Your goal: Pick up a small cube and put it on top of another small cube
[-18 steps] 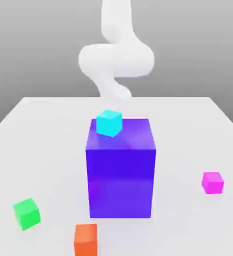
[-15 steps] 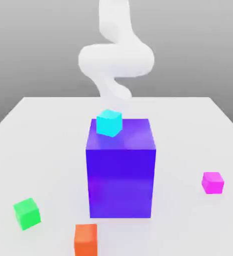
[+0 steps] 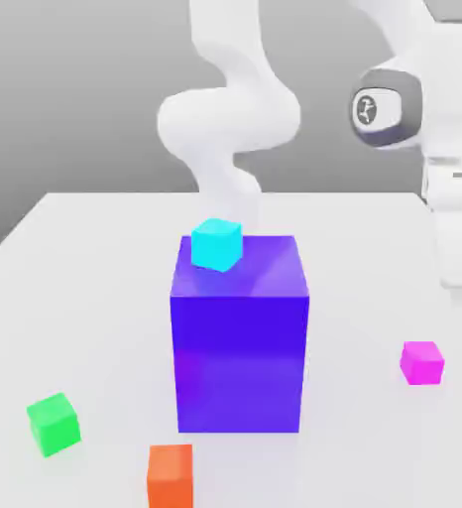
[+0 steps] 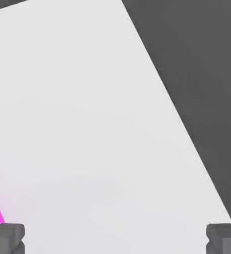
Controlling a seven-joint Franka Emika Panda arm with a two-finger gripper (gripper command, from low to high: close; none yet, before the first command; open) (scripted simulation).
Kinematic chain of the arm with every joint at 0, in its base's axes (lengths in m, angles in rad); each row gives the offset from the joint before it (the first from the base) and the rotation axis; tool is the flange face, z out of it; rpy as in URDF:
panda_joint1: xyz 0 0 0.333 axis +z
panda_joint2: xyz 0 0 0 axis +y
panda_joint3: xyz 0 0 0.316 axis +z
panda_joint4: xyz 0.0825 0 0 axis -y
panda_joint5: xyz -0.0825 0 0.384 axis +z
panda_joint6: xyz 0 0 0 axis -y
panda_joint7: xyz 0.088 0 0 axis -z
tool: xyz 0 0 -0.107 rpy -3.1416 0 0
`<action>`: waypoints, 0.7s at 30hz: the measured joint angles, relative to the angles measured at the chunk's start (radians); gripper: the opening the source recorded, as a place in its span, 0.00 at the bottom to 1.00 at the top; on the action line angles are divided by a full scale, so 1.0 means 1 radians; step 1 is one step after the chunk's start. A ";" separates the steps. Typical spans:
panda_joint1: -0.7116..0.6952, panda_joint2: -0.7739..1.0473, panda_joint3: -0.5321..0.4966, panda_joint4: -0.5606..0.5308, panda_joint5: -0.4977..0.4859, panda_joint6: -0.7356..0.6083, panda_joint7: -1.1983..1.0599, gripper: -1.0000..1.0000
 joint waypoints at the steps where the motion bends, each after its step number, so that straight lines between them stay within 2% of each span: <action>1: 0.019 0.037 0.010 -0.018 -0.011 0.022 -0.023 0.50; 4: 0.068 0.148 0.026 -0.057 -0.064 0.090 -0.060 0.50; 9: 0.163 0.330 -0.093 -0.030 -0.194 0.227 0.024 0.50; 10: 0.189 0.364 -0.122 -0.023 -0.208 0.255 0.035 0.00; 17: 0.195 0.371 -0.129 -0.022 -0.215 0.260 0.040 0.00; 21: 0.135 0.252 -0.049 -0.048 -0.127 0.167 -0.028 0.00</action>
